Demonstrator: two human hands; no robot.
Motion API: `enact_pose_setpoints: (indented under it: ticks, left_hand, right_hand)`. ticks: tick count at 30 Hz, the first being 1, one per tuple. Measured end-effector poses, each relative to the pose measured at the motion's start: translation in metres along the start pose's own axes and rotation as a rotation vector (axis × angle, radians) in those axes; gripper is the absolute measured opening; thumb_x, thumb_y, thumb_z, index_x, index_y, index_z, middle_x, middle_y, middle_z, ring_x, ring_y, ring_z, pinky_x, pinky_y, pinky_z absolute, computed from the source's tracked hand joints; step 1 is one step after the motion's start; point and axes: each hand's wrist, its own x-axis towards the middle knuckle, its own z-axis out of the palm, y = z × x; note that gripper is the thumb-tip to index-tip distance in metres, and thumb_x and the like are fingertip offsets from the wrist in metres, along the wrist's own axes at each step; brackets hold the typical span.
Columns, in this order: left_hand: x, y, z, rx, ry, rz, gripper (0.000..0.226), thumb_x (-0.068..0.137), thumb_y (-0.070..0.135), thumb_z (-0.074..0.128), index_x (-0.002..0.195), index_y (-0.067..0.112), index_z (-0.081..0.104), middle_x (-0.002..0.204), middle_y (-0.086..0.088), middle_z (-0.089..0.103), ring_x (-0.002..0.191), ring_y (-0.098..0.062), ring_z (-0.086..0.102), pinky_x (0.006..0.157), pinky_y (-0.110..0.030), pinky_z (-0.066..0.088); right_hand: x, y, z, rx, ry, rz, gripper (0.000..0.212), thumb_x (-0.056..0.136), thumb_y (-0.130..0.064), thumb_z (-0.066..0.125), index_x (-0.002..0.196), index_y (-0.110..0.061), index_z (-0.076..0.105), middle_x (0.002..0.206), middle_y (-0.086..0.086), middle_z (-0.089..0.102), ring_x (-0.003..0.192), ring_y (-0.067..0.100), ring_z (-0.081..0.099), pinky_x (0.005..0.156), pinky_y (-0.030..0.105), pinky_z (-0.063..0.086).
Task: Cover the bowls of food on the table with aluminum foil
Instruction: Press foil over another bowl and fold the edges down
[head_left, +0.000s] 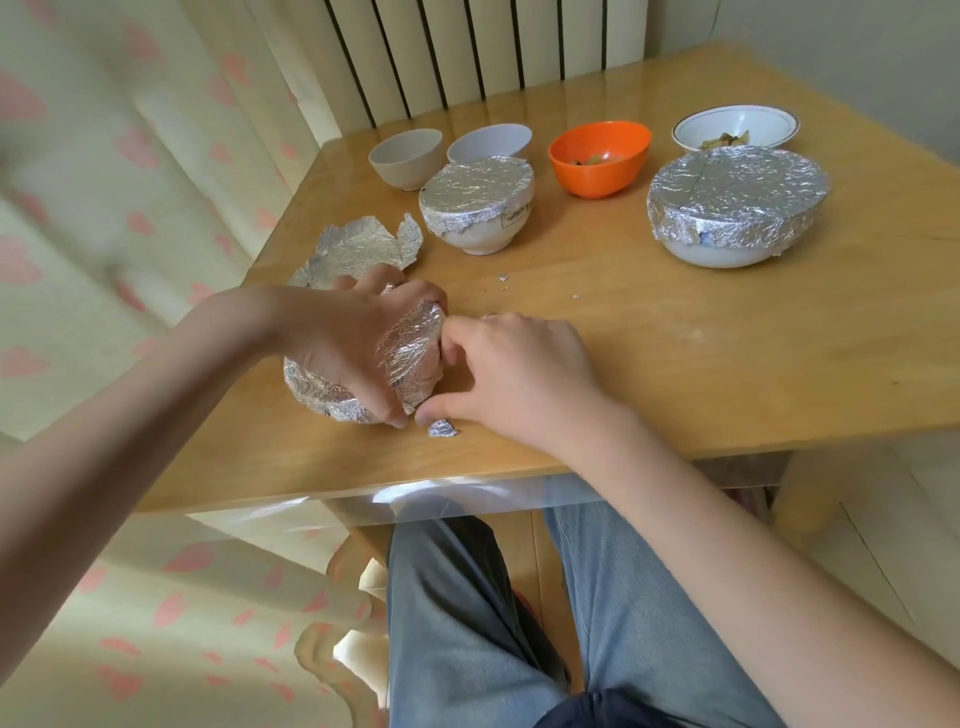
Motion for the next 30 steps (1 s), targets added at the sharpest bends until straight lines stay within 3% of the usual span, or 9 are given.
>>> enact_pose_setpoints:
  ticks: [3, 7, 10, 15, 19, 22, 24, 27, 30]
  left_hand:
    - [-0.002, 0.001, -0.001, 0.012, -0.014, 0.003, 0.110, 0.054, 0.058, 0.086, 0.129, 0.062, 0.006, 0.141, 0.018, 0.005, 0.134, -0.025, 0.022, 0.102, -0.048, 0.041]
    - [0.000, 0.002, -0.003, 0.009, -0.036, 0.007, 0.103, 0.052, 0.059, 0.086, 0.123, 0.065, 0.012, 0.141, 0.015, 0.007, 0.132, -0.027, 0.024, 0.100, -0.045, 0.039]
    - [0.001, 0.005, -0.006, 0.010, -0.053, 0.004, 0.094, 0.052, 0.056, 0.088, 0.113, 0.066, 0.018, 0.138, 0.013, 0.011, 0.124, -0.025, 0.028, 0.090, -0.041, 0.041]
    - [0.004, 0.006, -0.007, 0.040, -0.067, -0.011, 0.097, 0.052, 0.054, 0.088, 0.113, 0.065, 0.014, 0.136, 0.012, 0.010, 0.123, -0.026, 0.029, 0.088, -0.043, 0.043]
    - [0.003, 0.003, -0.002, 0.049, -0.030, -0.015, 0.114, 0.053, 0.054, 0.088, 0.126, 0.059, 0.001, 0.137, 0.015, 0.009, 0.125, -0.024, 0.026, 0.093, -0.040, 0.042]
    - [0.004, 0.001, -0.001, 0.030, -0.012, -0.014, 0.128, 0.051, 0.055, 0.089, 0.133, 0.058, -0.010, 0.142, 0.015, 0.010, 0.130, -0.023, 0.024, 0.098, -0.040, 0.039]
    - [0.004, 0.001, -0.001, 0.023, -0.021, -0.013, 0.122, 0.051, 0.056, 0.088, 0.133, 0.061, -0.002, 0.140, 0.018, 0.009, 0.131, -0.024, 0.022, 0.098, -0.041, 0.039]
    - [0.003, 0.001, -0.002, 0.006, -0.034, -0.007, 0.111, 0.051, 0.056, 0.088, 0.127, 0.060, 0.008, 0.134, 0.019, 0.009, 0.129, -0.024, 0.022, 0.092, -0.039, 0.039]
    - [0.003, 0.000, -0.002, -0.018, -0.032, 0.001, 0.108, 0.051, 0.056, 0.089, 0.124, 0.060, 0.010, 0.130, 0.020, 0.011, 0.127, -0.022, 0.023, 0.091, -0.039, 0.040]
  right_hand:
    - [0.005, -0.002, 0.009, 0.017, 0.064, 0.012, 0.041, 0.074, -0.066, 0.063, 0.088, -0.029, 0.054, 0.088, -0.010, 0.060, 0.084, 0.015, 0.056, 0.063, 0.028, 0.030]
    - [0.007, 0.017, 0.004, 0.196, -0.032, 0.102, 0.029, 0.077, -0.049, 0.072, 0.092, -0.027, 0.061, 0.085, -0.011, 0.064, 0.082, 0.012, 0.059, 0.067, 0.028, 0.043]
    - [0.006, 0.034, 0.010, 0.632, 0.119, 0.291, 0.011, 0.087, -0.019, 0.064, 0.096, -0.019, 0.070, 0.089, -0.005, 0.070, 0.083, 0.011, 0.065, 0.079, 0.037, 0.055]
    - [-0.002, 0.004, 0.017, 0.954, -0.034, 0.334, 0.045, 0.089, 0.006, 0.038, 0.130, -0.005, 0.054, 0.128, 0.011, 0.060, 0.118, 0.019, 0.056, 0.105, 0.036, 0.041]
    - [0.002, -0.015, 0.032, 1.035, -0.114, 0.309, 0.047, 0.077, -0.004, 0.038, 0.120, -0.017, 0.051, 0.122, 0.014, 0.061, 0.115, 0.032, 0.056, 0.099, 0.052, 0.043]
    - [0.004, -0.015, 0.037, 1.082, -0.136, 0.352, 0.056, 0.079, -0.003, 0.037, 0.130, -0.022, 0.046, 0.123, 0.007, 0.061, 0.116, 0.027, 0.055, 0.100, 0.047, 0.044]
    - [0.005, -0.009, 0.037, 1.086, -0.128, 0.344, 0.058, 0.078, -0.003, 0.039, 0.129, -0.028, 0.049, 0.120, 0.002, 0.063, 0.112, 0.026, 0.058, 0.100, 0.048, 0.044]
    - [0.008, 0.009, 0.031, 0.960, -0.143, 0.305, 0.052, 0.085, -0.009, 0.056, 0.134, -0.024, 0.050, 0.127, 0.001, 0.061, 0.113, 0.026, 0.059, 0.099, 0.048, 0.046]
    - [0.006, 0.016, 0.026, 0.771, -0.129, 0.238, 0.071, 0.074, -0.028, 0.079, 0.137, -0.018, 0.047, 0.134, -0.001, 0.054, 0.116, 0.014, 0.054, 0.099, 0.038, 0.047]
